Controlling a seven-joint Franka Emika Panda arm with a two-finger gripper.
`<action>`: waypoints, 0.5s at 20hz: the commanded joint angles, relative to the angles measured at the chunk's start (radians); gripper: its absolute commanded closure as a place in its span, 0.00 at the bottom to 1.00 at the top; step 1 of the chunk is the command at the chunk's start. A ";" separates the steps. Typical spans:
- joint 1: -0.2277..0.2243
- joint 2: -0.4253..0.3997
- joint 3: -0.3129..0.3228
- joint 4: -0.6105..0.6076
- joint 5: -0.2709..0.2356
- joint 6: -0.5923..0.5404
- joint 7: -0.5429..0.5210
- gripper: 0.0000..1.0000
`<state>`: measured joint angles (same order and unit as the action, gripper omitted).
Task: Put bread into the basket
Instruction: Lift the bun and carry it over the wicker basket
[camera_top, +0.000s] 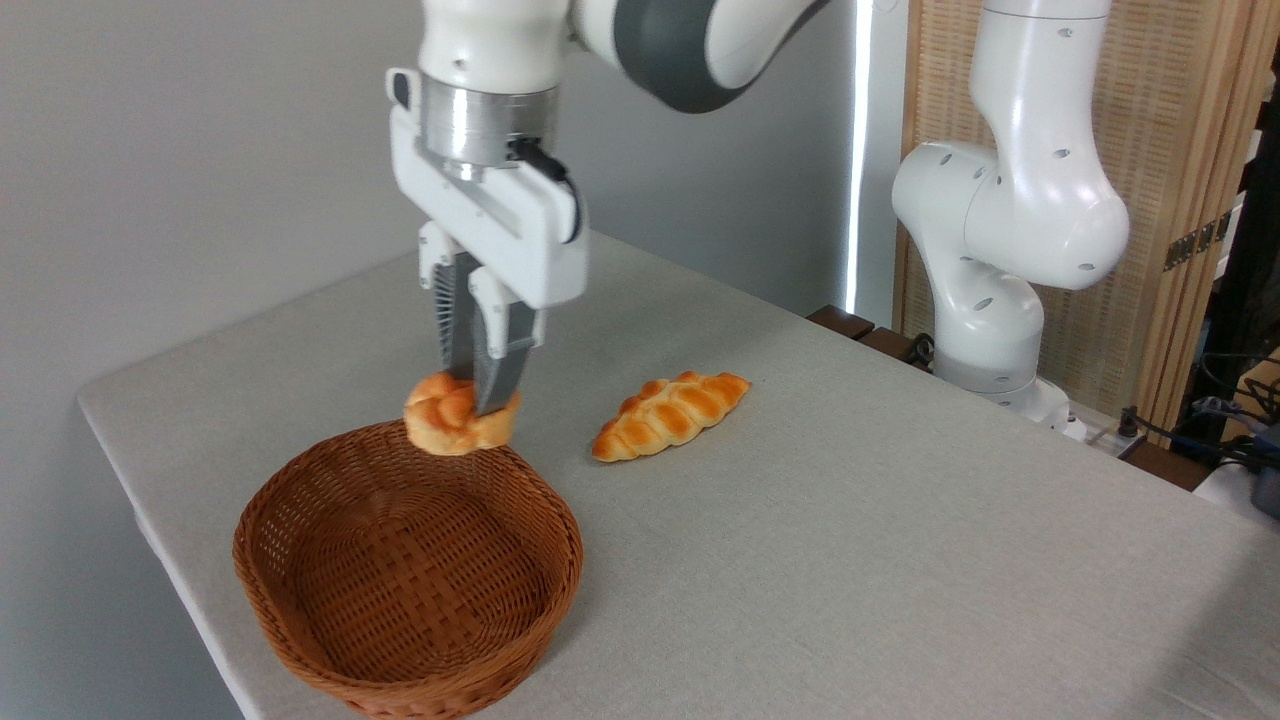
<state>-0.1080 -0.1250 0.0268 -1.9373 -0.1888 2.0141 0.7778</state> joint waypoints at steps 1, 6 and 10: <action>-0.018 0.123 -0.034 0.128 -0.020 0.005 -0.015 0.55; -0.019 0.209 -0.116 0.155 -0.017 0.029 -0.042 0.55; -0.018 0.223 -0.128 0.155 -0.017 0.038 -0.032 0.55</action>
<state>-0.1287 0.0933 -0.1014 -1.7967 -0.1929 2.0399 0.7423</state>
